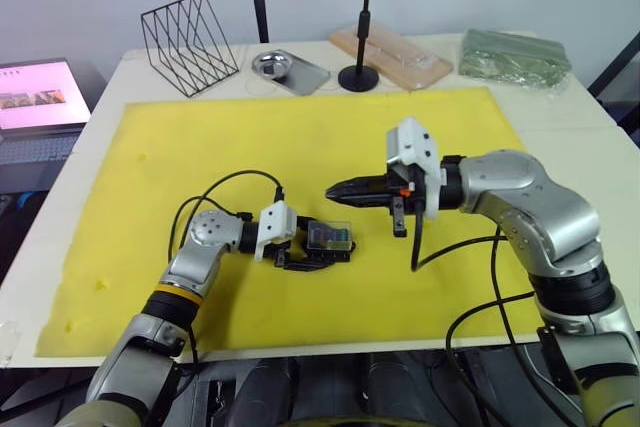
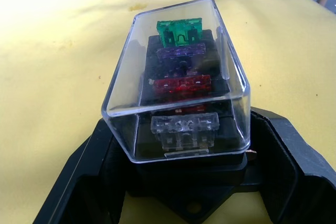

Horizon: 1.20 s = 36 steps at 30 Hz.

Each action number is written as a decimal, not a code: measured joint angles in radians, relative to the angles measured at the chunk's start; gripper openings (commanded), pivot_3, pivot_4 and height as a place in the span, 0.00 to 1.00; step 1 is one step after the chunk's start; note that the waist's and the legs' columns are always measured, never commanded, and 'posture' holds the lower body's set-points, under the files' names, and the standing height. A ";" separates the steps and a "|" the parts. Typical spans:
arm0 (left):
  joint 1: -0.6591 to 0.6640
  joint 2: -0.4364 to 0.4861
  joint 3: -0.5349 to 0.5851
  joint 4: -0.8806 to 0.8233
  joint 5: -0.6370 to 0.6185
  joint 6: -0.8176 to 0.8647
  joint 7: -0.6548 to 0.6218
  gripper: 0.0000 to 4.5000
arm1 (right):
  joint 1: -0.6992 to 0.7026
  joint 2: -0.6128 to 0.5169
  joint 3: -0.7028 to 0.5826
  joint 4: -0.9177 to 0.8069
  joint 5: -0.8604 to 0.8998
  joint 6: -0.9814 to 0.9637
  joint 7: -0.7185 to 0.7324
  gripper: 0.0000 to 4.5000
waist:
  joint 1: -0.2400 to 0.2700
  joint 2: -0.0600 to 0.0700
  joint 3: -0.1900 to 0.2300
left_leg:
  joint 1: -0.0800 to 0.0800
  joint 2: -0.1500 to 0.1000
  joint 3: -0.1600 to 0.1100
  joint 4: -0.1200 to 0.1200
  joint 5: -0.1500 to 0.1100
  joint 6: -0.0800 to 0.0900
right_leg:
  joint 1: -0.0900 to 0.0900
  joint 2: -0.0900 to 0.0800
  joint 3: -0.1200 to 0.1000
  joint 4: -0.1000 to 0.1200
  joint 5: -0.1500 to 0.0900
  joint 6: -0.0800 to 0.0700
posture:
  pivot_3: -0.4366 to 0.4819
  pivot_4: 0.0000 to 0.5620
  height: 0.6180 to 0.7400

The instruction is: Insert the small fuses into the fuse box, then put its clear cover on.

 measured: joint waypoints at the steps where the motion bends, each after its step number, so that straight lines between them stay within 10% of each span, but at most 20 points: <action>1: 0.000 0.000 0.000 0.000 0.000 0.000 0.000 0.63 | 0.002 0.002 0.023 0.008 -0.017 -0.004 -0.006 0.00 | 0.000 0.000 0.000 | 0.000 0.000 0.000 0.000 0.000 0.000 | 0.000 0.000 0.000 0.000 0.000 0.000 | 0.48 0.27 1.00; 13: 0.023 -0.001 -0.003 0.001 0.024 0.005 0.023 0.63 | 0.152 0.106 0.251 0.209 -0.164 -0.255 -0.008 0.00 | -0.006 -0.002 -0.009 | 0.020 0.001 -0.001 -0.003 -0.003 0.005 | 0.020 0.001 0.001 -0.003 -0.004 0.003 | 0.48 0.27 1.00; 36: 0.037 0.010 0.005 -0.023 -0.001 -0.001 0.039 0.63 | 0.262 -0.182 -0.179 -0.113 0.102 0.042 -0.036 0.04 | -0.001 -0.001 -0.008 | 0.011 0.001 -0.005 -0.003 -0.003 0.005 | 0.013 0.000 0.000 -0.007 -0.003 0.004 | 0.48 0.27 1.00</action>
